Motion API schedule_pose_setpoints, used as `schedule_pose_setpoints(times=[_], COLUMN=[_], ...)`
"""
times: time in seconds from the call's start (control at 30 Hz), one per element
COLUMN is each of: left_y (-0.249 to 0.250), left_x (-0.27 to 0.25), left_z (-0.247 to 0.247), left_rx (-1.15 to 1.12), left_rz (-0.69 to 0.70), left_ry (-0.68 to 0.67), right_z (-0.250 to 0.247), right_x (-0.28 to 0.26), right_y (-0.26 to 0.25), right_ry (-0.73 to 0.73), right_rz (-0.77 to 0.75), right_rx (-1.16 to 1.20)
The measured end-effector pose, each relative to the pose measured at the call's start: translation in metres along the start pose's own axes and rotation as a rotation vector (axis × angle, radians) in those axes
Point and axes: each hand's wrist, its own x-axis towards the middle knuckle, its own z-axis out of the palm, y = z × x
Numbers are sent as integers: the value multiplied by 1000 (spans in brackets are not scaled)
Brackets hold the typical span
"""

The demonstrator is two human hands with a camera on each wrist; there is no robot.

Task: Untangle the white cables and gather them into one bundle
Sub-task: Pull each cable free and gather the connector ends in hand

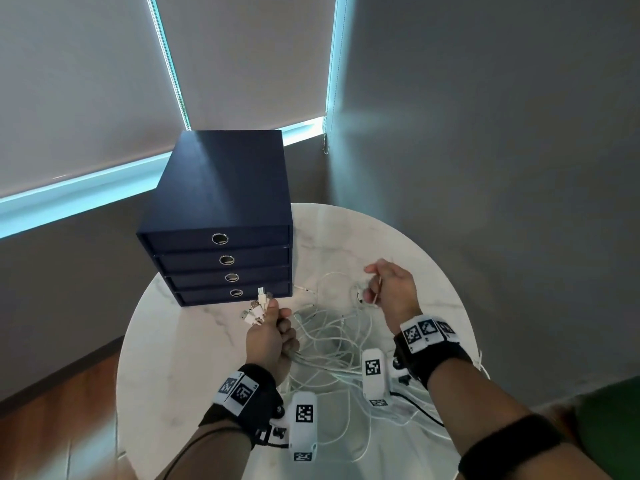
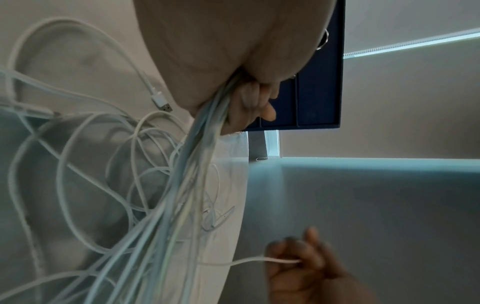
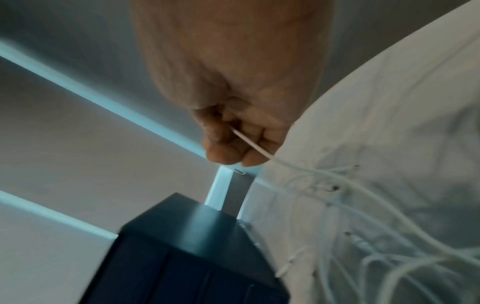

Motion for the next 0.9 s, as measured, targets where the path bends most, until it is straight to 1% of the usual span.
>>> schedule_pose_setpoints(times=[0.07, 0.13, 0.2, 0.27, 0.33, 0.4, 0.5, 0.57, 0.7, 0.8, 0.9], left_y=[3, 6, 8, 11, 13, 14, 17, 20, 22, 23, 28], left_x=[2, 3, 4, 5, 4, 2, 0, 1, 5, 6, 5], left_z=[3, 7, 9, 8, 6, 5, 3, 1, -2, 1, 4], left_rx=[-24, -34, -23, -2, 28, 35, -28, -67, -124, -211, -269], left_rz=[-5, 3, 19, 30, 27, 32, 34, 25, 42, 67, 79], left_ry=[-24, -53, -83, -127, -135, -104, -77, -70, -67, -73, -70], right_z=[17, 31, 42, 49, 53, 54, 52, 48, 35, 23, 5], right_x=[-12, -25, -38, -47, -53, -56, -57, -58, -57, -52, -39], right_y=[-16, -21, -17, -10, -3, 7, 16, 19, 21, 22, 29], right_ry=[-163, -358, -531, -646, -708, -751, -805, -822, -792, -766, -682], right_rz=[-109, -190, -250, -289, -315, -337, -332, -325, -304, -270, -279], right_rx=[-37, -177, -381, -627, -770, -838, -924, -938, -927, -934, -954])
